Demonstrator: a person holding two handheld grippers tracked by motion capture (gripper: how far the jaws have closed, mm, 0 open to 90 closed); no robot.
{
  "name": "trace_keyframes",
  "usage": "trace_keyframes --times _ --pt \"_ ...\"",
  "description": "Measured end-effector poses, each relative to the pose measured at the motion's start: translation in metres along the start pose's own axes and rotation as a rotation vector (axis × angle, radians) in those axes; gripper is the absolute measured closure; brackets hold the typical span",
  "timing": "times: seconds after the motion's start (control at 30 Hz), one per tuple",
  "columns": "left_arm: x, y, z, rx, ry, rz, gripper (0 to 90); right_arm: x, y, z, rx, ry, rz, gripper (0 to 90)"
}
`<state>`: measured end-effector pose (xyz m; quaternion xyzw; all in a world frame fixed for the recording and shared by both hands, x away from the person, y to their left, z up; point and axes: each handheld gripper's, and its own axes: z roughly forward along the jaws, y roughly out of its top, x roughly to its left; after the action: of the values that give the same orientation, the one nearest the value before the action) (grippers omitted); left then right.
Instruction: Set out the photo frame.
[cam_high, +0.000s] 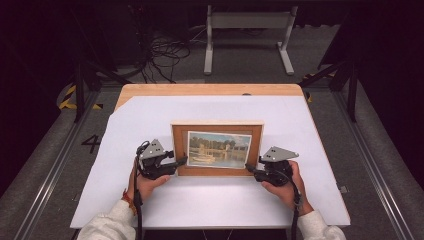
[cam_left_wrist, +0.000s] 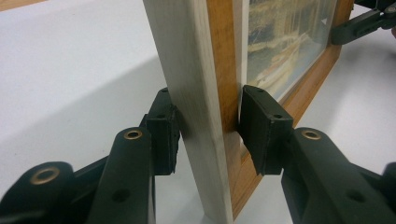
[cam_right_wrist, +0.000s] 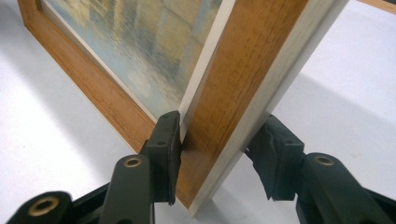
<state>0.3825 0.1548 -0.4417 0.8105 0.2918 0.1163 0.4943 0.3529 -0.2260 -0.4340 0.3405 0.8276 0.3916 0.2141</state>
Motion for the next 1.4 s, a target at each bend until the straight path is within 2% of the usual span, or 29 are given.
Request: trace_keyframes --times 0.4,0.43,0.5,1.4 --pt "0.0023 0.0037 0.0067 0.0 0.0 0.008 58.1 -0.0014 -0.0029 -0.0028 0.006 -0.013 -0.004 54.4" --pt "0.0011 0.0044 0.0076 0.017 0.015 0.035 57.7 -0.0015 -0.0031 -0.0029 0.005 -0.012 -0.005 54.4" --pt "-0.0016 0.0049 0.0093 0.03 0.027 0.048 55.7 -0.0015 -0.0039 -0.0027 -0.001 -0.013 -0.009 54.2" --pt "-0.0039 0.005 0.008 0.043 0.047 0.059 56.1 -0.004 -0.0036 -0.001 -0.017 -0.009 -0.003 54.8"
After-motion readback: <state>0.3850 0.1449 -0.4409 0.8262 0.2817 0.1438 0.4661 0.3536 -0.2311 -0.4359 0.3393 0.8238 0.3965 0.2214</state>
